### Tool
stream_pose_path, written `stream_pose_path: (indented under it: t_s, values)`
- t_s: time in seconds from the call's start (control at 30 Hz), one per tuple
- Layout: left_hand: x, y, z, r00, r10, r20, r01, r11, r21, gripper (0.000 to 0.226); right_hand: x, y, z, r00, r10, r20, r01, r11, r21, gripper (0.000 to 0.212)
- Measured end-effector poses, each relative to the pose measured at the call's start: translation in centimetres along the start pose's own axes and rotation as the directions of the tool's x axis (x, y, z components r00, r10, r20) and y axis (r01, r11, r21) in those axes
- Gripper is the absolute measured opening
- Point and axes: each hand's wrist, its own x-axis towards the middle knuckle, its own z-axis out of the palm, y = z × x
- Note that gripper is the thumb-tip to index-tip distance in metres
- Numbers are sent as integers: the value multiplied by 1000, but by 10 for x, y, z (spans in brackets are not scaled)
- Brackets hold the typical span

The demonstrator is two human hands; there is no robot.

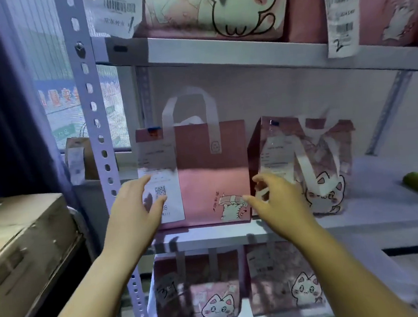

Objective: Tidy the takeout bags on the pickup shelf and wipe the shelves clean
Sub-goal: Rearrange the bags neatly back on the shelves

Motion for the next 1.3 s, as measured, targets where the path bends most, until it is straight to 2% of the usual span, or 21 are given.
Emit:
stream_pose_path:
  t_s: [0.13, 0.27, 0.37, 0.43, 0.53, 0.67, 0.8, 1.3]
  values:
    - [2, -6, 17, 998, -63, 4, 63, 997, 54, 67, 12, 16, 16, 993, 94, 65, -96, 995, 29, 63]
    - [3, -9, 29, 995, -97, -16, 98, 994, 38, 60, 28, 24, 29, 985, 129, 114, -134, 990, 38, 68]
    - [4, -13, 36, 985, -173, -23, 175, 982, 68, 57, 35, 29, 36, 991, 93, 92, -94, 996, 5, 48]
    - [5, -16, 39, 985, -168, -30, 170, 980, 106, 48, 37, 31, 40, 996, 54, 66, -55, 998, 14, 27]
    - [4, -15, 39, 988, -147, -42, 152, 980, 125, 37, 39, 35, 44, 998, 51, 35, -54, 996, 70, 16]
    - [-5, -9, 32, 988, -98, -117, 113, 985, 128, 35, 34, 37, 43, 997, 76, -14, -73, 986, 147, 12]
    - [-18, -6, 16, 982, -47, -183, 68, 992, 109, 43, 25, 32, 37, 993, 100, -59, -86, 975, 207, 17]
    - [-87, 16, -51, 968, -16, -251, -22, 989, -146, 50, -60, 6, -16, 989, 71, -126, -13, 910, 414, 17]
